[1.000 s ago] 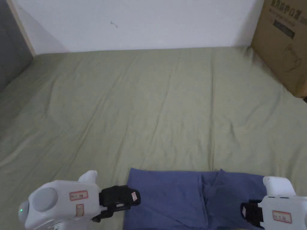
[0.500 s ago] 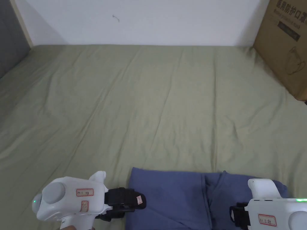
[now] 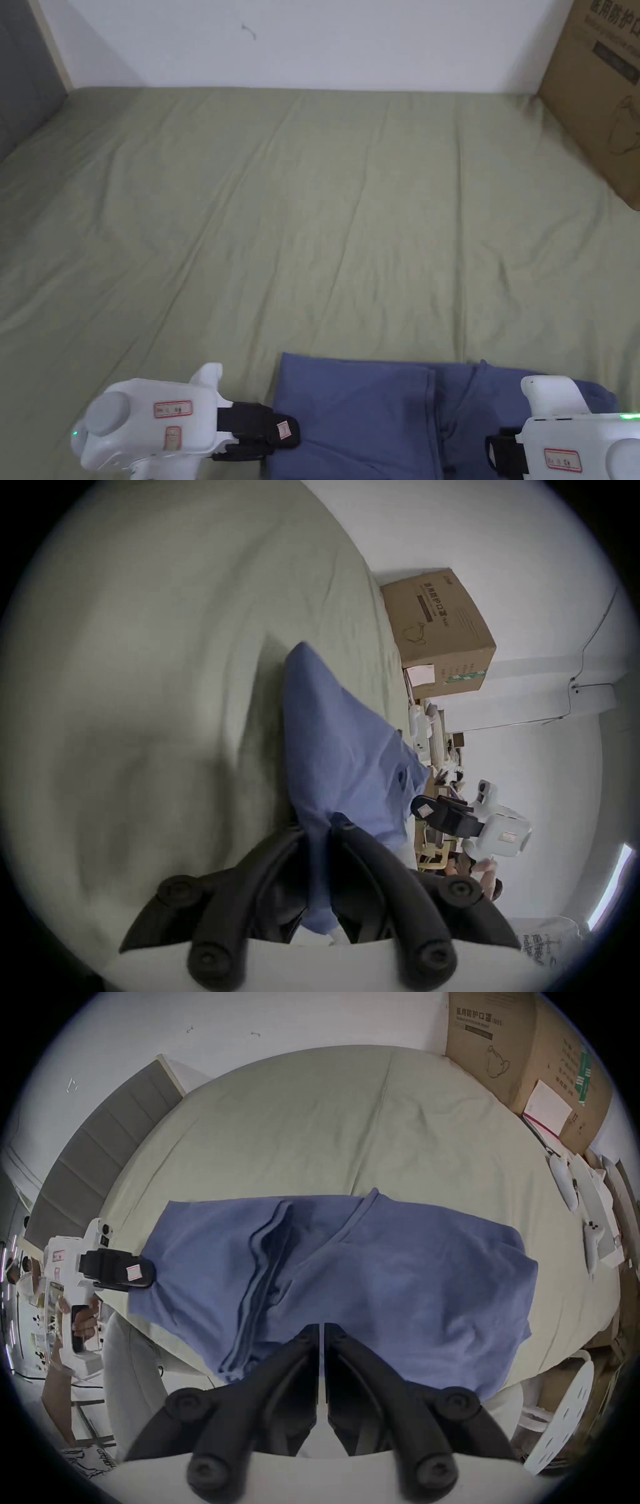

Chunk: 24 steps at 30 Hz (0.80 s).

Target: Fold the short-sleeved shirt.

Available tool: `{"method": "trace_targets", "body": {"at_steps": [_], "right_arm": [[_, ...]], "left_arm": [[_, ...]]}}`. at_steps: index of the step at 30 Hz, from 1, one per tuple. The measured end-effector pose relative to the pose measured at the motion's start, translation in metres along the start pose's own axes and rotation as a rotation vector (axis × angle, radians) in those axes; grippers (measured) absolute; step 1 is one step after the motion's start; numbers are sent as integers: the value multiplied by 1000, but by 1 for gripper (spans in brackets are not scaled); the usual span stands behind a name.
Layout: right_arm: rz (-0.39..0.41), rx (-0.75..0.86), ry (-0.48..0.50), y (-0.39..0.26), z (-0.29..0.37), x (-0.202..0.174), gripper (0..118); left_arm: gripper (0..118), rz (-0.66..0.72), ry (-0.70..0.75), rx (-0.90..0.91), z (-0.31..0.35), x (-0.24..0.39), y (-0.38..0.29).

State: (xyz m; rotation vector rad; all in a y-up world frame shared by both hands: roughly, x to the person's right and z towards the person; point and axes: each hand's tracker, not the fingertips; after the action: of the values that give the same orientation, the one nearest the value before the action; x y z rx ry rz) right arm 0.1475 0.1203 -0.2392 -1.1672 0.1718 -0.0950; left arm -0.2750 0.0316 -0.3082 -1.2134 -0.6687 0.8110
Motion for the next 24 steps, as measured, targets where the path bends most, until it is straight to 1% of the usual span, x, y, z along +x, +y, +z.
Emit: {"method": "trace_targets", "body": {"at_steps": [2, 4, 9, 11, 13, 15, 17, 18, 19, 20, 22, 24], "right_arm": [[-2, 5, -4, 4, 0, -1, 3], [-5, 5, 0, 7, -1, -2, 3], [25, -10, -1, 11, -9, -10, 3], [24, -17, 12, 10, -13, -13, 3], [21, -18, 25, 9, -16, -15, 3], [24, -28, 33, 8, -20, -17, 3], [34, -38, 32, 8, -23, -18, 3], [37, -41, 30, 7, -23, -19, 3], [39, -42, 29, 7, -23, -18, 3], [39, -41, 31, 7, -22, -18, 3], [33, -37, 38, 7, -19, -15, 3], [30, -34, 32, 8, -17, -13, 3]], "left_arm": [[10, 6, -39, 35, 23, -3, 3], [9, -22, -19, 83, 50, -9, 6], [8, -16, 201, 138, 135, -32, 9], [8, 35, 203, 191, 167, -43, 4], [8, 51, 146, 239, 181, -36, -8], [8, 62, 117, 262, 180, -34, -15], [9, 94, 57, 264, 168, -35, -16], [13, 120, 24, 254, 152, -36, -14], [35, 150, -3, 227, 139, -34, -13], [63, 167, -17, 217, 127, -34, -10], [81, 153, -41, 187, 96, -26, -4], [111, 84, -61, 129, 72, -24, 2]]}}
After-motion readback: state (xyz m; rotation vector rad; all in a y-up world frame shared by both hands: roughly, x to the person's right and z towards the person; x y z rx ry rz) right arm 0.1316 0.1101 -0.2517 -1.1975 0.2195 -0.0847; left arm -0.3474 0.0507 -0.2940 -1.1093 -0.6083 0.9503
